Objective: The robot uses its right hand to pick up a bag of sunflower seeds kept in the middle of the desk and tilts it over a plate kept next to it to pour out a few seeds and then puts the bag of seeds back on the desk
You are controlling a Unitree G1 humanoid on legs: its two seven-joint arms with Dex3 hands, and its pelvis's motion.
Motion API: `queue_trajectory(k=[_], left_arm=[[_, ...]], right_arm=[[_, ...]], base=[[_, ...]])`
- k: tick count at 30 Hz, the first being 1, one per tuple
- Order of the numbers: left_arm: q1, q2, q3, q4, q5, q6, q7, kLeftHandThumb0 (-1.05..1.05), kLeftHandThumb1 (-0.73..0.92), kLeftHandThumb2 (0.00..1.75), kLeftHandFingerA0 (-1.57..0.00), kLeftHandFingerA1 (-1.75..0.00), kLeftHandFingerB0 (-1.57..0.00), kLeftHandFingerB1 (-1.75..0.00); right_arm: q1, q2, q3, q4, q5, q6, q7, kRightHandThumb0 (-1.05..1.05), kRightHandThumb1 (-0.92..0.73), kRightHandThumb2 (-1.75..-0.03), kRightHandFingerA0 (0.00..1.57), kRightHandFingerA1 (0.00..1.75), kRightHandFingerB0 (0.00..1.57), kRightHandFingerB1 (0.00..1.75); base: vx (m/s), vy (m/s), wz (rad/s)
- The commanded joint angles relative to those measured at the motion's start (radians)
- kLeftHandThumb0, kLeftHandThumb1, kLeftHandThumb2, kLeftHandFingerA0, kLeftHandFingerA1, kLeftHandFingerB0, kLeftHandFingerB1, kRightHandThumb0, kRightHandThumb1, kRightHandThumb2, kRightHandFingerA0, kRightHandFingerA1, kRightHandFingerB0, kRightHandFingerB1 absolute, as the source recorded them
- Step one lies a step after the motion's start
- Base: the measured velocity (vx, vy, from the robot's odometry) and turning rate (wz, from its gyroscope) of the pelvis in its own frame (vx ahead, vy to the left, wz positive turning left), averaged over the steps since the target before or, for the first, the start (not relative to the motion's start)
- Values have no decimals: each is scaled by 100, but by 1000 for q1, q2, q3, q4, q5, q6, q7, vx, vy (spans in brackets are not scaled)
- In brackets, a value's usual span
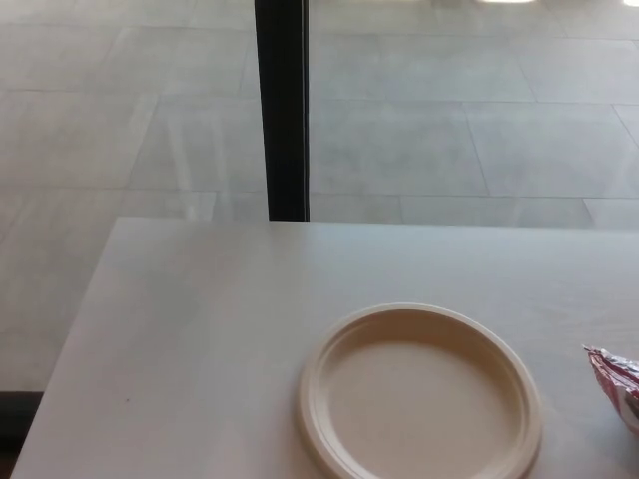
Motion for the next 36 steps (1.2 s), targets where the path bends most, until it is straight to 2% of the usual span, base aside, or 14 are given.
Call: queue_trajectory(k=[1,3,4,15,16,17,18,19,20,22,31,32,33,36], left_arm=[[-19,29,91,37,-113,-40,-65,-70,62,59,-51,-55,-44,-36],[-32,30,100,54,-106,-34,-58,-70,49,90,-45,-60,-35,-49],[-38,29,103,60,-104,-35,-49,-71,62,59,-53,-53,-45,-36],[-43,23,102,66,-120,-40,-56,-72,60,59,-55,-57,-48,-38],[-39,25,98,64,-118,-42,-65,-78,50,91,-54,-65,-40,-49],[-41,25,95,65,-116,-41,-59,-80,50,91,-54,-64,-42,-49],[-36,26,87,66,-109,-47,-57,-72,61,59,-54,-55,-46,-37],[-36,26,87,67,-110,-47,-57,-72,61,59,-54,-55,-46,-37],[-32,25,89,60,-114,-56,-61,-72,61,59,-53,-57,-46,-38],[-33,24,93,55,-120,-65,-67,-71,62,59,-52,-56,-47,-37],[-76,24,104,34,-144,-82,-85,-68,65,60,-57,-55,-49,-36],[-81,25,99,38,-139,-80,-80,-76,55,92,-53,-63,-43,-50],[-79,25,100,40,-142,-84,-98,-77,54,92,-51,-63,-39,-49],[-71,24,98,37,-145,-92,-115,-77,54,92,-51,-62,-38,-49]], right_arm=[[-14,-48,-117,42,142,-125,58,-88,-53,-96,0,45,0,38],[-26,-69,-152,51,152,-97,26,-87,-66,-62,0,56,0,32],[-29,-85,-176,38,163,-93,10,-103,-60,-98,0,32,0,31],[-128,-269,-215,-11,110,-165,-130,-103,-60,-97,0,20,0,31],[-133,-288,-213,-52,114,-154,-123,-90,-50,-96,0,29,0,41],[-139,-308,-201,-73,96,-153,-145,-93,-62,-60,0,33,0,34],[-159,-333,-212,-121,118,-195,-104,-87,-47,-95,0,25,0,40],[-157,-332,-210,-126,120,-192,-106,-87,-47,-95,0,25,0,40],[-152,-346,-200,-168,105,-193,-108,-102,-60,-59,0,29,0,39],[-161,-363,-193,-226,112,-199,-88,-84,-44,-92,0,28,0,43],[-141,-430,-75,-509,-45,-230,-91,-90,-50,-94,0,44,0,46],[-141,-438,-52,-521,-79,-235,-107,-94,-66,-61,0,46,0,43],[-142,-447,-22,-547,-85,-206,-73,-92,-53,-94,0,41,0,44],[-152,-465,37,-547,-93,-215,-22,-82,-47,-90,0,30,0,32]], base=[[0,0,0],[0,0,0],[0,0,0],[0,0,0],[0,0,0],[0,0,0],[0,0,0],[0,0,0],[0,0,0],[0,0,0],[0,0,0],[0,0,0],[0,0,0],[0,0,0]])
